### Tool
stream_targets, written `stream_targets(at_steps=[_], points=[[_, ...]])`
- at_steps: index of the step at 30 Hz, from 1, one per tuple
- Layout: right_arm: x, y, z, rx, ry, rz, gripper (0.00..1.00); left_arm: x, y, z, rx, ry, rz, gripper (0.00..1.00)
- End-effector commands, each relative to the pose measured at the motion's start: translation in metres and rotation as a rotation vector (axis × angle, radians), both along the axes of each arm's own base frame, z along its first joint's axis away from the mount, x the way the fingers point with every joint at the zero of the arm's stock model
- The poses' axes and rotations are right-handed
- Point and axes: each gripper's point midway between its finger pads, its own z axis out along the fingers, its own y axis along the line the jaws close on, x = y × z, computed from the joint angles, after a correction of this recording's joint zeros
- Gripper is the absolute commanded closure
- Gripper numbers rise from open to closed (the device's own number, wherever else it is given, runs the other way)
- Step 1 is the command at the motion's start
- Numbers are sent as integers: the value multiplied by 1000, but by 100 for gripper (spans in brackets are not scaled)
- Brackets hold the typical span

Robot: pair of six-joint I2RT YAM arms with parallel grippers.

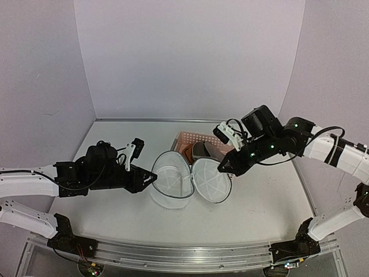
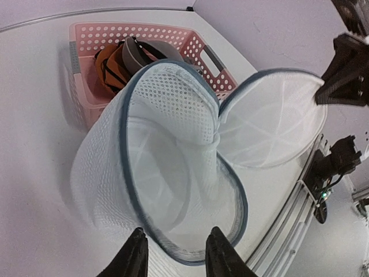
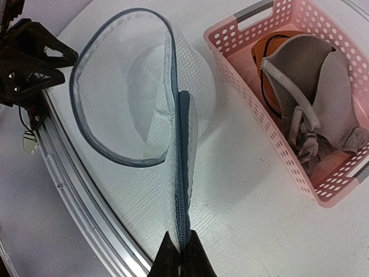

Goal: Unzip the laundry bag and remove the bra
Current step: Close the laundry bag lid on the laundry bag.

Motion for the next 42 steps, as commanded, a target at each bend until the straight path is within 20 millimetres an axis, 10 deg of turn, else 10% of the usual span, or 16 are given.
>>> stream_targets(at_steps=[1, 22, 42], points=[[14, -5, 19, -98, -88, 20, 100, 0, -4, 23, -77, -28, -7, 60], [56, 11, 54, -734, -661, 125, 100, 10, 15, 34, -38, -101, 77, 48], [-14, 86, 46, -788, -1382, 655, 100, 23, 48, 22, 39, -96, 246, 43]])
